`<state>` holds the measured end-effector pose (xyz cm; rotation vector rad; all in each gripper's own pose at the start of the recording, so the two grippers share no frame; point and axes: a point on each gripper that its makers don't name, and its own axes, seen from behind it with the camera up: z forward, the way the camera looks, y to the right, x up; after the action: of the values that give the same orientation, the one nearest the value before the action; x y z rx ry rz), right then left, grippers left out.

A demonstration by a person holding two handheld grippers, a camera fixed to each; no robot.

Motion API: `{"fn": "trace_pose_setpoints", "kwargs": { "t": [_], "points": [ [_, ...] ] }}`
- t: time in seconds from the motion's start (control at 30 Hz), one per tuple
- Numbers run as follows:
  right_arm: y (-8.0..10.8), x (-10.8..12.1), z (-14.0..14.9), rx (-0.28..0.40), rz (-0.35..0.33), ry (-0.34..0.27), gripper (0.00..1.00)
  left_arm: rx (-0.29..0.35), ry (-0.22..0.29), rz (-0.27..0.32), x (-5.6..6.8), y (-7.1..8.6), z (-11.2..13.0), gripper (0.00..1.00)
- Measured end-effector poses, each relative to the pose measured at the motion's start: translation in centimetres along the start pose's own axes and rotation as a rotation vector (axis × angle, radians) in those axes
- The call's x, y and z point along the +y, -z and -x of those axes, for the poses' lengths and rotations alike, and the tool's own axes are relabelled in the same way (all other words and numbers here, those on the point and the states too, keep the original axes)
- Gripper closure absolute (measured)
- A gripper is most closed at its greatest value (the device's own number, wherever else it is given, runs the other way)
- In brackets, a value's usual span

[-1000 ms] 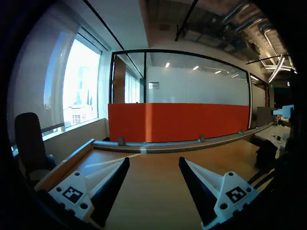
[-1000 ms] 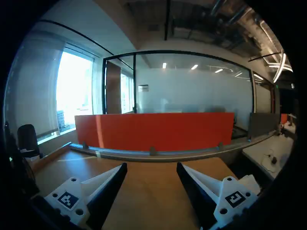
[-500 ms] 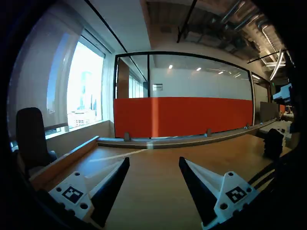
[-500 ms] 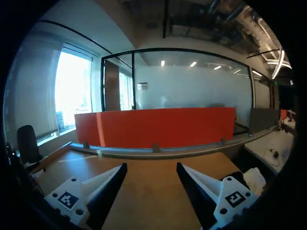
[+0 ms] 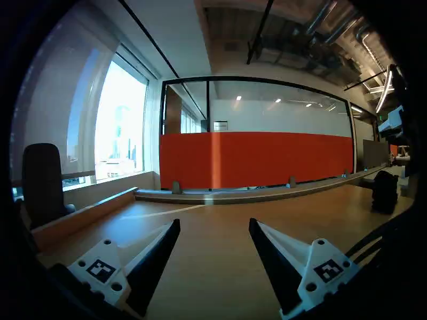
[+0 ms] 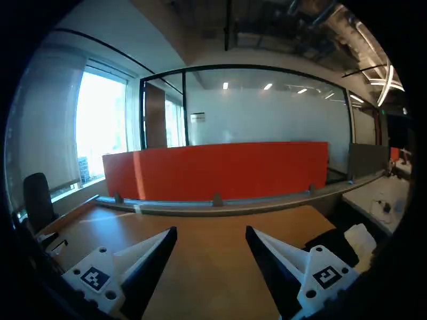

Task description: Fold towel

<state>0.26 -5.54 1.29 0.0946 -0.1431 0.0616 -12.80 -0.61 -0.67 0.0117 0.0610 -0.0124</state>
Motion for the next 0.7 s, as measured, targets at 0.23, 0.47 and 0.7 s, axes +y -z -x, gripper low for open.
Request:
{"fn": "trace_pose_setpoints", "kwargs": {
  "t": [0.23,0.47,0.7],
  "points": [
    [-0.6,0.1,1.2,-0.003,-0.009,0.001,0.01,0.008,0.0,-0.011,0.4,-0.3,1.5,0.05],
    [-0.8,-0.1,1.6,-0.003,-0.023,0.001,0.01,0.017,0.008,-0.022,0.7,-0.3,2.3,0.05],
    [-0.7,0.1,1.3,0.004,-0.027,-0.008,0.01,0.022,0.028,-0.03,1.1,-0.1,2.9,0.05]
  ]
}}
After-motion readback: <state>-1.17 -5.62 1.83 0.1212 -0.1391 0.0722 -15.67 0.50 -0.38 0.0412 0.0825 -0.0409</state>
